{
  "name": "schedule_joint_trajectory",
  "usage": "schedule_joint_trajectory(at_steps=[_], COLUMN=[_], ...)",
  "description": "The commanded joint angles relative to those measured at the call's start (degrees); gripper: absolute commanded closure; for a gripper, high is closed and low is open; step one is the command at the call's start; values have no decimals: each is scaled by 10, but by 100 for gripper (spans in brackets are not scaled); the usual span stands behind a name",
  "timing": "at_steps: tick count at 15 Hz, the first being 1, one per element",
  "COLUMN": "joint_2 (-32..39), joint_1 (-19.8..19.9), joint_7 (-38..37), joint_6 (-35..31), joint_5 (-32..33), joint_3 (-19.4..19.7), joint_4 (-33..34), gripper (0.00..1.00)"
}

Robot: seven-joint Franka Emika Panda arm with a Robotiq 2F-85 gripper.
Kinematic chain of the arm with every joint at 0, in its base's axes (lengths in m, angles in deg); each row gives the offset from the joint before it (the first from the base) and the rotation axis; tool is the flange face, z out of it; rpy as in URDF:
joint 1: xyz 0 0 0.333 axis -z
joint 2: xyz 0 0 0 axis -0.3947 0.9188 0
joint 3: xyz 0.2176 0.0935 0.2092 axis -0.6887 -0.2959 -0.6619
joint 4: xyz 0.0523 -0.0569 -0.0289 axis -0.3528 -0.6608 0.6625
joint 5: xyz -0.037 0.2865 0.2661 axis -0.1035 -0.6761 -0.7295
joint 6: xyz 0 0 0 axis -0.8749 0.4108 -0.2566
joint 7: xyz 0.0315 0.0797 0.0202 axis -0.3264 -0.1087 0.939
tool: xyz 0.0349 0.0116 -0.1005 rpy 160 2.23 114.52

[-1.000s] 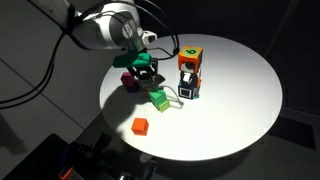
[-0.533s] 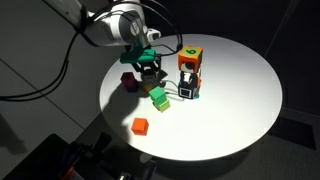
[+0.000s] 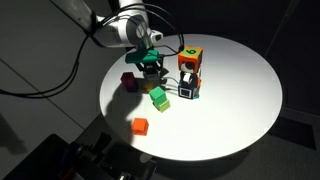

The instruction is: Remove the grey block from on top of the orange block and put it on the table

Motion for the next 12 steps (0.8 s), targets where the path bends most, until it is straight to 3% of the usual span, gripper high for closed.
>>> schedule_joint_trajectory(at_steps=[1, 12], joint_2=[26, 78], joint_1=[5, 8], joint_7=[9, 11], joint_6=[27, 91], joint_5=[-2, -9], joint_3=[-8, -13], joint_4=[45, 130], gripper=[70, 70])
